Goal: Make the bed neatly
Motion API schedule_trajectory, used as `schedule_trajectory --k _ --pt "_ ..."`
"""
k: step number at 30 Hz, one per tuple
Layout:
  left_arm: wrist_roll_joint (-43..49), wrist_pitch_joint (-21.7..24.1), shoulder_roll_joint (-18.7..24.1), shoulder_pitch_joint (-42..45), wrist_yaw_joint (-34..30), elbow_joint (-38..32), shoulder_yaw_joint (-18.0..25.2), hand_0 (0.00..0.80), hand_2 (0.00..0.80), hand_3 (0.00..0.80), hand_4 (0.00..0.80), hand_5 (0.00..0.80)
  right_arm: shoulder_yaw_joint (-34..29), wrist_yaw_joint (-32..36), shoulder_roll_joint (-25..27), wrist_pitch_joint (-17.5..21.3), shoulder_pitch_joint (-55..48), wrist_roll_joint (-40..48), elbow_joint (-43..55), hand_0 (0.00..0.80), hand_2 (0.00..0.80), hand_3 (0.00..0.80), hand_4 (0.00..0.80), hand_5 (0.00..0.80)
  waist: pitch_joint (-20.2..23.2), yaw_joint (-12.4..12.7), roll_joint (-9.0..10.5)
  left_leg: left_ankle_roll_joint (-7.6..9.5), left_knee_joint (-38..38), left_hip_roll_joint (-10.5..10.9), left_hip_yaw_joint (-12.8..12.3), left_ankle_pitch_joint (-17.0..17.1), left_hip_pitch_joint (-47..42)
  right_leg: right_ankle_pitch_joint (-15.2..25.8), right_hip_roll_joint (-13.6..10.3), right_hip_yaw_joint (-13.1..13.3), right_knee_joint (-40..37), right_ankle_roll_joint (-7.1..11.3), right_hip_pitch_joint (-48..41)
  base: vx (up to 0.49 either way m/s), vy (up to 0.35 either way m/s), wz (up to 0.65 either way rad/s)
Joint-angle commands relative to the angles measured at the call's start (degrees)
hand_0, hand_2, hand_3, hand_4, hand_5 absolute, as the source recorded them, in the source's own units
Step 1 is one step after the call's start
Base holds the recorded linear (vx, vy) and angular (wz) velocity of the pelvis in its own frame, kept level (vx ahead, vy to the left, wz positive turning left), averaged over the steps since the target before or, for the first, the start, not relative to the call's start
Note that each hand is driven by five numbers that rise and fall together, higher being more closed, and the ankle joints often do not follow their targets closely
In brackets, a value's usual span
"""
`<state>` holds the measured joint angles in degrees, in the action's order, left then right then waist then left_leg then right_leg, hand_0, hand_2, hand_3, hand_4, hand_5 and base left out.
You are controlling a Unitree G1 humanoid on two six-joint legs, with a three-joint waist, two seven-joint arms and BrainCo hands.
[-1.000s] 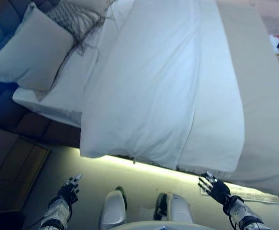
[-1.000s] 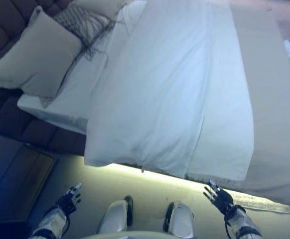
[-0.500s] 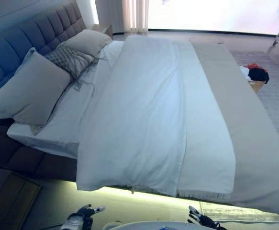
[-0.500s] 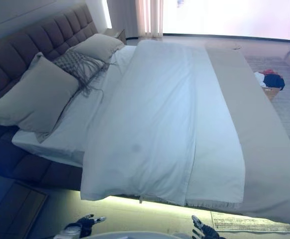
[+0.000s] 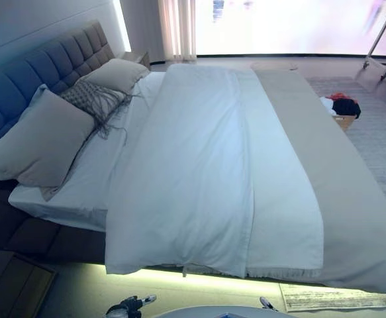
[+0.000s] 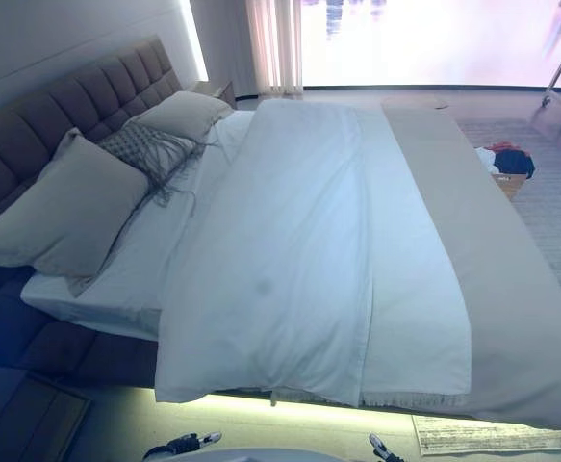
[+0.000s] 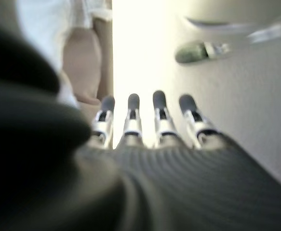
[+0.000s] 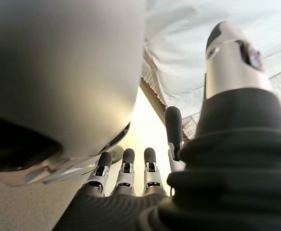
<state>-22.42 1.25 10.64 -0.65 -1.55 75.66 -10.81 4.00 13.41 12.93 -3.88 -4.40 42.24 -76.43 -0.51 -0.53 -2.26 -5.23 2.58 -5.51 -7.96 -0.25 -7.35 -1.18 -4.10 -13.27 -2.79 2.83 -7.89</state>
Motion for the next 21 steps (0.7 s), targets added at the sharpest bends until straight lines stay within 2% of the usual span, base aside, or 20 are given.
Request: schedule_trajectory --k 1,6,11,15,18,21 --pt "-7.0 6.1 3.2 -5.7 -3.1 -0.1 4.2 0.0 0.0 0.0 0.0 0.0 0.6 2.0 -0.1 -0.3 5.9 -1.0 -0.4 0.0 0.0 0.0 0.0 0.0 -1.8 0.5 2.47 0.9 2.4 0.9 1.7 1.8 0.8 4.2 -3.4 0.6 -1.6 3.8 -0.3 0.053 0.063 0.01" --pt "-16.3 10.3 6.2 -7.0 -8.1 -5.2 7.3 0.0 0.0 0.0 0.0 0.0 -0.8 2.3 2.4 -1.4 4.5 -2.4 -0.3 0.0 0.0 0.0 0.0 0.0 -1.6 0.0 2.06 0.82 2.4 0.8 1.9 1.7 1.1 4.3 -3.3 1.1 -2.1 3.92 0.0 0.049 0.058 0.0" --pt "-25.7 9.2 8.8 -8.8 -12.6 -10.4 11.8 0.0 0.0 0.0 0.0 0.0 -2.3 3.6 3.5 -0.6 2.3 -4.2 -1.5 0.0 0.0 0.0 0.0 0.0 -1.4 -0.6 1.72 0.59 2.4 0.8 1.8 1.9 1.8 4.3 -3.3 1.5 -2.2 4.11 0.7 0.059 0.052 0.0" --pt "-32.0 8.2 9.4 -9.7 -15.0 -12.6 13.4 0.0 0.0 0.0 0.0 0.0 -2.5 4.2 4.1 -0.2 1.1 -6.5 -1.2 0.0 0.0 0.0 0.0 0.0 -2.1 -1.3 1.58 0.5 2.4 0.6 1.4 2.0 2.1 4.1 -3.4 1.8 -1.7 4.08 1.4 0.077 0.087 -0.03" --pt "-37.5 8.8 9.4 -13.0 -15.0 -14.0 12.4 0.0 0.0 0.0 0.0 0.0 -1.0 4.6 5.2 0.1 2.9 -5.3 0.7 0.0 0.0 0.0 0.0 0.0 -5.4 -1.7 1.54 0.43 0.9 -0.2 1.6 3.2 5.5 2.7 -3.9 2.0 4.2 3.51 7.0 -0.168 0.111 -0.07" --pt "-42.6 10.7 10.4 -18.6 -14.9 -13.9 10.5 0.0 0.0 0.0 0.0 0.0 1.2 4.8 6.3 0.9 7.2 -2.6 2.5 0.0 0.0 0.0 0.0 0.0 -10.9 -2.3 2.1 0.23 -5.5 -0.6 2.7 2.9 13.3 1.4 -4.1 3.5 10.6 2.67 15.2 -0.422 0.093 -0.22"
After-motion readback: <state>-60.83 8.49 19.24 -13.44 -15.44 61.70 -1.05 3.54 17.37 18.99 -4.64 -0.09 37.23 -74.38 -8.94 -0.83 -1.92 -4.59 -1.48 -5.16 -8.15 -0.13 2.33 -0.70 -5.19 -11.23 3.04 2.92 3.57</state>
